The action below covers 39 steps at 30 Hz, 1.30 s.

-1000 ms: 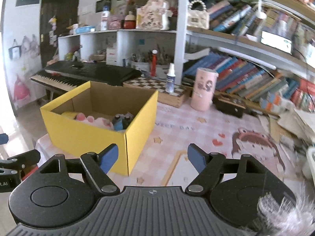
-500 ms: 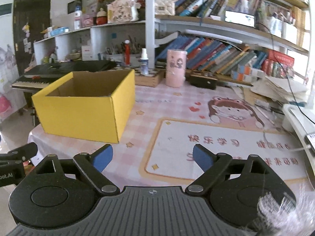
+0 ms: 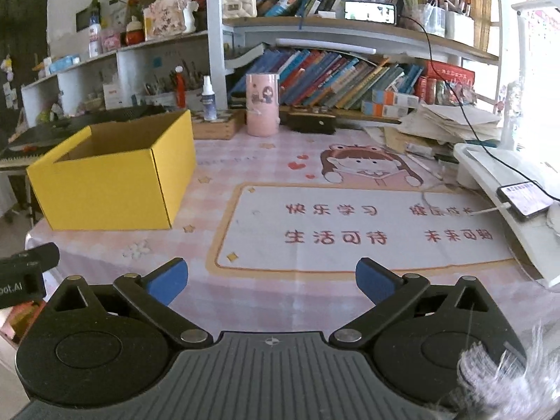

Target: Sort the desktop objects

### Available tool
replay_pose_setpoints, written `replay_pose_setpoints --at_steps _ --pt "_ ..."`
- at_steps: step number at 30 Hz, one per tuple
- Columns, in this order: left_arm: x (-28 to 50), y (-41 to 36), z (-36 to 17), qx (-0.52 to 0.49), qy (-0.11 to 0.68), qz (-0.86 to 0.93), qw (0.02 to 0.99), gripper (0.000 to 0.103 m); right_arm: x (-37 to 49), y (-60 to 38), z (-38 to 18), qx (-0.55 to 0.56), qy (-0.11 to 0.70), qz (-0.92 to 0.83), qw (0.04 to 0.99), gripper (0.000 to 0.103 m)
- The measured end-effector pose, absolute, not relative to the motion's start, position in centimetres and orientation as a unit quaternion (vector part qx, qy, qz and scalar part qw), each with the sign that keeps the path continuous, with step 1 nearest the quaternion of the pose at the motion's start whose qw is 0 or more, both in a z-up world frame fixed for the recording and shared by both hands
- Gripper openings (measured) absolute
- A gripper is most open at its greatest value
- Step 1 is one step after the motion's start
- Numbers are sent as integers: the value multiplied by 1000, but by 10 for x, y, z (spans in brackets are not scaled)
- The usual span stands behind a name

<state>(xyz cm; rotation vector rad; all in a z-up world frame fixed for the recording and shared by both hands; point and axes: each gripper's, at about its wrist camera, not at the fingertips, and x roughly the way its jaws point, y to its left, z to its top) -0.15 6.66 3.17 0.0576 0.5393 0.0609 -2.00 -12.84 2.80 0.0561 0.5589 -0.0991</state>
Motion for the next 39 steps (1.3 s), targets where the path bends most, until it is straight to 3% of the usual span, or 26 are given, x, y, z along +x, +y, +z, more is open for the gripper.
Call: replay_pose_setpoints --at_steps 39 --pt "2 51 22 41 308 3 950 103 -32 -141 19 34 306 -76 948 103"
